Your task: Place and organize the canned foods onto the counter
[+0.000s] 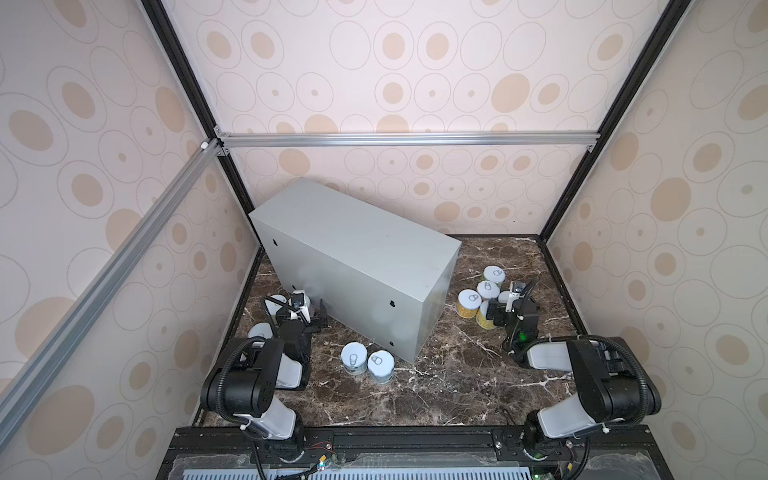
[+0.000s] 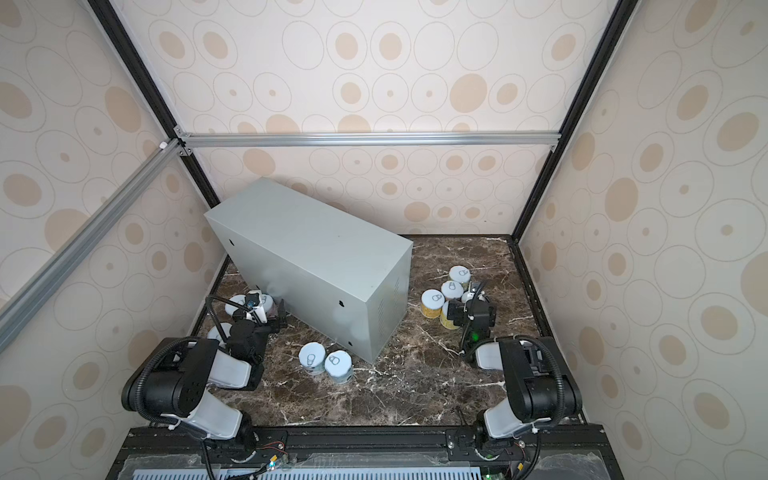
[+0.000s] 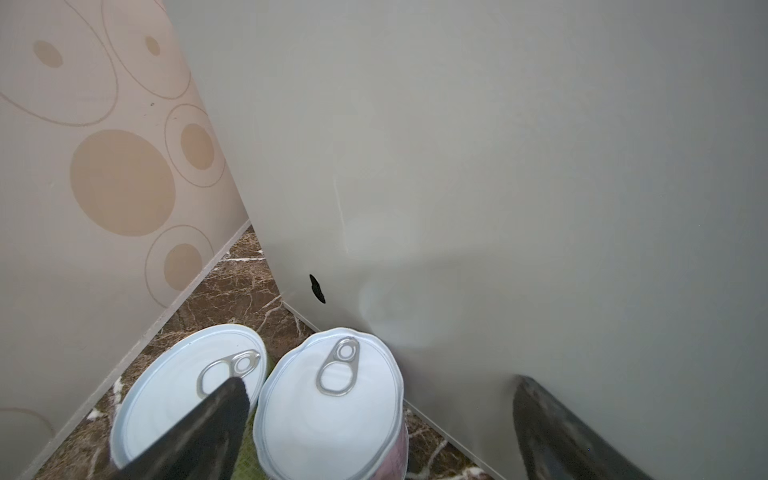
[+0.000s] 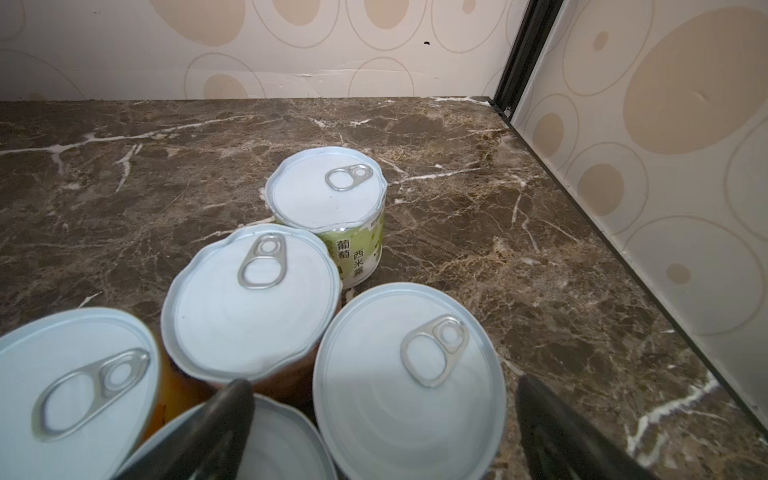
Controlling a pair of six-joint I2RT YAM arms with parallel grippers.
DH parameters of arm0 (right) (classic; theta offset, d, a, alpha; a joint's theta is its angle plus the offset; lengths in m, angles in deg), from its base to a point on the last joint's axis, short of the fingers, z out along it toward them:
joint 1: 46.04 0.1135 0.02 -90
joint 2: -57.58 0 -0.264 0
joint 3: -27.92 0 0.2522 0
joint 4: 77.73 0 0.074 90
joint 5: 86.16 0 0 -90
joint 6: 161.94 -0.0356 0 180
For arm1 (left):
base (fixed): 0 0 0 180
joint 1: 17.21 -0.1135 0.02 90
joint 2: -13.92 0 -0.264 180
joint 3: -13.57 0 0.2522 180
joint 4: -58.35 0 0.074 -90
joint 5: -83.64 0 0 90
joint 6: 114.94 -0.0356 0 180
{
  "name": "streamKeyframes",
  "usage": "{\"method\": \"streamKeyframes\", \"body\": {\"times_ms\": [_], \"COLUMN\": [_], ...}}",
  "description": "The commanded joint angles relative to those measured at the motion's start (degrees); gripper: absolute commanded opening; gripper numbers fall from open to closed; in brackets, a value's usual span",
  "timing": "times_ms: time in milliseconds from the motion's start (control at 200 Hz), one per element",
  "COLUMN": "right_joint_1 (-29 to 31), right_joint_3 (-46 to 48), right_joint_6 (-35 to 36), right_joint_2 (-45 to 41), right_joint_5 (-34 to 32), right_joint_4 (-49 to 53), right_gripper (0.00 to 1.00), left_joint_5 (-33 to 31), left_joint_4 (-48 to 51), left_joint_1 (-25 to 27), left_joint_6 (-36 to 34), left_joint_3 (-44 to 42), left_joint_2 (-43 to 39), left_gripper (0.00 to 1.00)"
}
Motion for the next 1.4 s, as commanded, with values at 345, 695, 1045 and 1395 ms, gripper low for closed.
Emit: {"method": "streamKeyframes", "body": {"times_ms": [345,695,1045,1395], "right_joint_1": [0.2,0.1,0.1,0.3], "right_joint_3": [-0.9,-0.9,-0.6,-0.2], "right_joint_6": [1.0,0.9,1.0,-3.5], "right_joint_2": [1.0,1.0,0.9,-12.5], "right_joint_5": [-1.5,-1.5,-1.6,-7.5], "right_joint_4": [-1.3,-1.2,-1.5,12.0], "right_gripper": [1.0,1.0,1.0,1.0], "left_joint_5": [-0.1,0.2,1.2,-9.7], "left_joint_4": [-3.0,-2.3,-1.3,9.5], "left_joint_1": [-0.3,-0.5,-1.3,-1.4], "left_joint_6": [-1.6,-1.3,-0.7,4.2], "left_joint_3": [1.7,2.1,2.5,2.9], "left_joint_2": [0.4,0.5,0.3,-9.8], "left_gripper": [0.99,0.99,0.99,0.99]}}
